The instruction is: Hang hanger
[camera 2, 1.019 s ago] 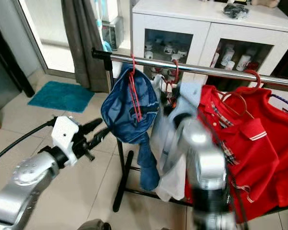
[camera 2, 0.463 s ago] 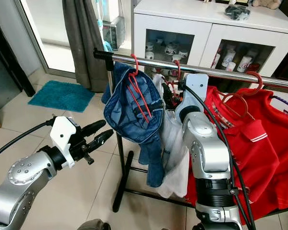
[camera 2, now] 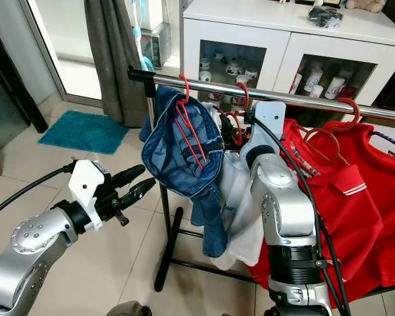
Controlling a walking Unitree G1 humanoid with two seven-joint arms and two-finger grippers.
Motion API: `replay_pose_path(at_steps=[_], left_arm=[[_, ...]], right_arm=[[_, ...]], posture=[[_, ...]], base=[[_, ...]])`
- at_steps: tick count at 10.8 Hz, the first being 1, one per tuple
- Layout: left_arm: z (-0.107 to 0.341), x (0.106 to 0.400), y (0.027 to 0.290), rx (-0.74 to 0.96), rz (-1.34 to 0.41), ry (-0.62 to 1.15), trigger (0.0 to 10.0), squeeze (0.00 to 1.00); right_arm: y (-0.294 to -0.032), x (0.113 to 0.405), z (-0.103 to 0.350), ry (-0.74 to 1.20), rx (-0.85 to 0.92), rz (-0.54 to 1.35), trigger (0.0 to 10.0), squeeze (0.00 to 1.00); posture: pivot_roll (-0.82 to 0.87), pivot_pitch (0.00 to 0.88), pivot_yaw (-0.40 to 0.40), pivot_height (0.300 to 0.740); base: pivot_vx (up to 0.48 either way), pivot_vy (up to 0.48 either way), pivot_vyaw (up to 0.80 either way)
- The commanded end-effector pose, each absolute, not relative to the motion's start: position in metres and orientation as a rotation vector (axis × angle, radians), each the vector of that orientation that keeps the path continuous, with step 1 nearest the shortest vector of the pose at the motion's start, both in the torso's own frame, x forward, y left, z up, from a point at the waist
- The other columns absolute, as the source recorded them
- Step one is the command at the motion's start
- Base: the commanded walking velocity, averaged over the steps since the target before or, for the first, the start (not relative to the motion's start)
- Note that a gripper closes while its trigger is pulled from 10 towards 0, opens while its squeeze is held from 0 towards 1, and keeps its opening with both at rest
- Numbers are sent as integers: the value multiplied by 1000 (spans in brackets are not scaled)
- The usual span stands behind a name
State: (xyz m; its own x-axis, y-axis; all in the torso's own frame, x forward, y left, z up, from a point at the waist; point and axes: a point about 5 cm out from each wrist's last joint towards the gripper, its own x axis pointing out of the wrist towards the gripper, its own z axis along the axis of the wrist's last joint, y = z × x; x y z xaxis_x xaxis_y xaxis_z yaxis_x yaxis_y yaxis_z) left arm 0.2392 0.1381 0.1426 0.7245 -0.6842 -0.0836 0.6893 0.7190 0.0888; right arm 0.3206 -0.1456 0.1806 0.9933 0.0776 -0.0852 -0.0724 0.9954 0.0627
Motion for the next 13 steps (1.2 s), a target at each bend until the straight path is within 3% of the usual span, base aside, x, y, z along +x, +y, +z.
replay_pose_path(at_steps=[1, 3, 7, 10, 13], left_arm=[[150, 234, 137, 132, -864, 83, 10000, 0], [154, 230, 133, 154, -969, 133, 10000, 0], [156, 229, 134, 158, -967, 149, 10000, 0], [152, 245, 142, 150, -703, 105, 10000, 0], [146, 263, 138, 70, -413, 72, 10000, 0]], right_arm=[[-156, 338, 171, 177, 14, 87, 10000, 0], [-162, 354, 157, 273, -5, 136, 10000, 0], [-162, 359, 156, 274, -1, 151, 10000, 0], [-174, 321, 175, 104, 82, 182, 10000, 0], [-166, 260, 179, 21, 80, 200, 10000, 0]], posture=[[127, 19, -6, 740], [125, 17, -2, 740], [135, 17, -8, 740], [125, 20, -6, 740], [63, 18, 39, 740]], base=[[0, 0, 0], [0, 0, 0], [0, 0, 0], [0, 0, 0], [0, 0, 0]])
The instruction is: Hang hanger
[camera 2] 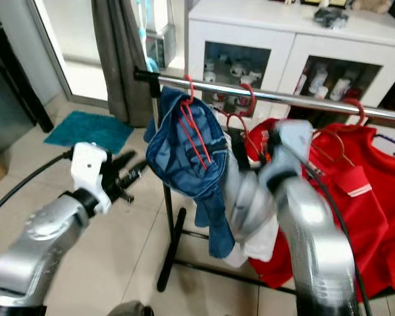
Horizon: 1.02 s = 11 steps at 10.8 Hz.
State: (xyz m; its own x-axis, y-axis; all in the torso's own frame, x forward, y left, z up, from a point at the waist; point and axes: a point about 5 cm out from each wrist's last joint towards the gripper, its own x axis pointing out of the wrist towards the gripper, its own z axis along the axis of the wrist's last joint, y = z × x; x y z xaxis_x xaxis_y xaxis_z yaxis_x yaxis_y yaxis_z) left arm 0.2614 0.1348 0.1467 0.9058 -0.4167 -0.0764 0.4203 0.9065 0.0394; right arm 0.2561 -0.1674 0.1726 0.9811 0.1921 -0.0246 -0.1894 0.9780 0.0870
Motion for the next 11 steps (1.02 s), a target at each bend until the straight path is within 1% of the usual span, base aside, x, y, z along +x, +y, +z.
replay_pose_path(at_steps=[1, 2, 3, 7, 9, 10, 11], left_arm=[[141, 261, 138, 83, -389, 76, 10000, 0], [132, 257, 140, 110, -364, 97, 10000, 0], [123, 253, 146, 98, -320, 120, 10000, 0], [118, 249, 149, 107, -296, 120, 10000, 0], [118, 249, 151, 110, -285, 145, 10000, 0], [119, 250, 147, 95, -382, 144, 10000, 0], [119, 249, 148, 102, -380, 142, 10000, 0]], right_arm=[[-163, 249, 171, 44, 76, 190, 10000, 0], [-156, 235, 158, 95, 75, 197, 10000, 0], [-151, 228, 146, 128, 80, 198, 10000, 0], [-153, 230, 132, 167, 81, 161, 10000, 0], [-149, 228, 129, 184, 83, 181, 10000, 0], [-147, 227, 125, 198, 63, 197, 10000, 0], [-146, 227, 124, 200, 69, 201, 10000, 0]], posture=[[59, 18, 40, 740], [57, 16, 36, 740], [57, 16, 34, 740], [72, 8, 20, 740], [72, 2, 21, 740], [71, 0, 24, 740], [71, 0, 25, 740]], base=[[0, 0, 0], [0, 0, 0], [0, 0, 0], [0, 0, 0], [0, 0, 0], [0, 0, 0], [0, 0, 0]])
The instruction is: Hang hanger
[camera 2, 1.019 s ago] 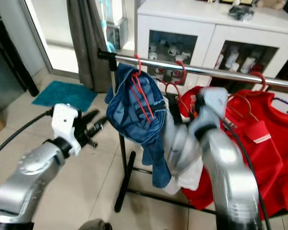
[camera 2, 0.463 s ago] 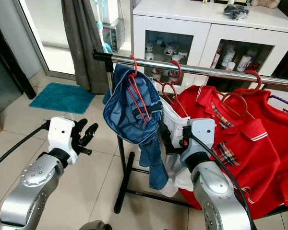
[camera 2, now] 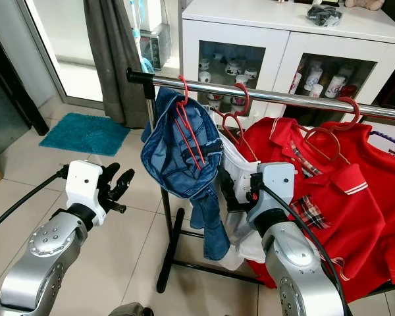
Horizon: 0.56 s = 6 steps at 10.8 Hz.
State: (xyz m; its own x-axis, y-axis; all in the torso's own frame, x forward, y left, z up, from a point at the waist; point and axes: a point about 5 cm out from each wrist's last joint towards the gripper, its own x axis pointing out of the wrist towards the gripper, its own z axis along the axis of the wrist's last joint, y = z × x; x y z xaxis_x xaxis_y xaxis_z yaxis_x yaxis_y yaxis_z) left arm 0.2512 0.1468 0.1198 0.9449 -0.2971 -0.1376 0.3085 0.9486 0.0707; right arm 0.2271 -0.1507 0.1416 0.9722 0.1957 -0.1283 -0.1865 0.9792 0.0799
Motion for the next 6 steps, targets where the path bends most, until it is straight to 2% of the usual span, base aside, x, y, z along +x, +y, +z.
replay_pose_path(at_steps=[1, 6], left_arm=[[118, 249, 147, 81, -391, 158, 10000, 0], [118, 249, 152, 126, -373, 176, 10000, 0]], right_arm=[[-146, 227, 124, 204, 71, 200, 10000, 0], [-150, 231, 121, 239, 88, 165, 10000, 0]], posture=[[72, 0, 25, 740], [90, 20, 11, 740]], base=[[0, 0, 0], [0, 0, 0]])
